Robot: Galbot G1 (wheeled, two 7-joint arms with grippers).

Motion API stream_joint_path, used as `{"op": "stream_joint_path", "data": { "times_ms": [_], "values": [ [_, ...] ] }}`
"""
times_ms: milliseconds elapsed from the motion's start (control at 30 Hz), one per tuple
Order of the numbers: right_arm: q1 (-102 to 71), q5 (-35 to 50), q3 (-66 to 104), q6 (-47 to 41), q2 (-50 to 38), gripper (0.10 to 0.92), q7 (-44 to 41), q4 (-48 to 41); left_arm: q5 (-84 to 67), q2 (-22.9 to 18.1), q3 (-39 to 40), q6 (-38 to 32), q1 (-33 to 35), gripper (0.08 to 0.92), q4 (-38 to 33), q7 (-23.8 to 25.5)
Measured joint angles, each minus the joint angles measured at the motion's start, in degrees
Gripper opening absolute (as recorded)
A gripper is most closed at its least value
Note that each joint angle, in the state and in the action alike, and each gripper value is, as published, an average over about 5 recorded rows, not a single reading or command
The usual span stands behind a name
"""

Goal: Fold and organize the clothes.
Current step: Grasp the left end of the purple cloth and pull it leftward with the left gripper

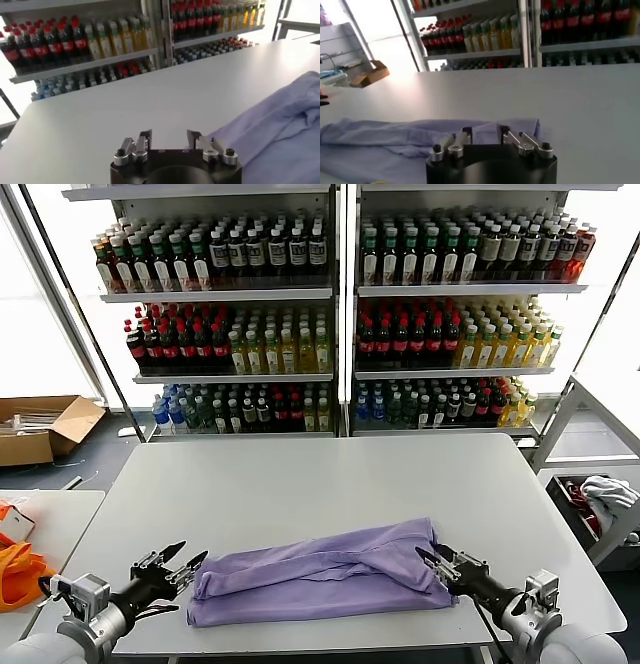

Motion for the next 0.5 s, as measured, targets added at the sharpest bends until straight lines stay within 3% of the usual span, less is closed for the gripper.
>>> {"op": "stream_joint_path", "data": {
  "times_ms": [233,367,500],
  "values": [
    [-1.6,-5.5,2.2,5.5,4.7,0.716,0.2,0.7,3.1,-6.6,4.6,-3.8,2.0,0.782,-0.5,-10.2],
    [-2.0,-7.8,2.6,7.4,6.4,0.803,0.3,0.6,5.6,-10.0,8.7,-5.7,2.7,0.819,-0.1,-16.0],
    [-2.1,-9.4,2.8,8.8,7.5,0.821,0.3,0.2,7.0,-12.6,12.5,-6.9,2.6,0.822,0.5,-20.5]
  ]
}}
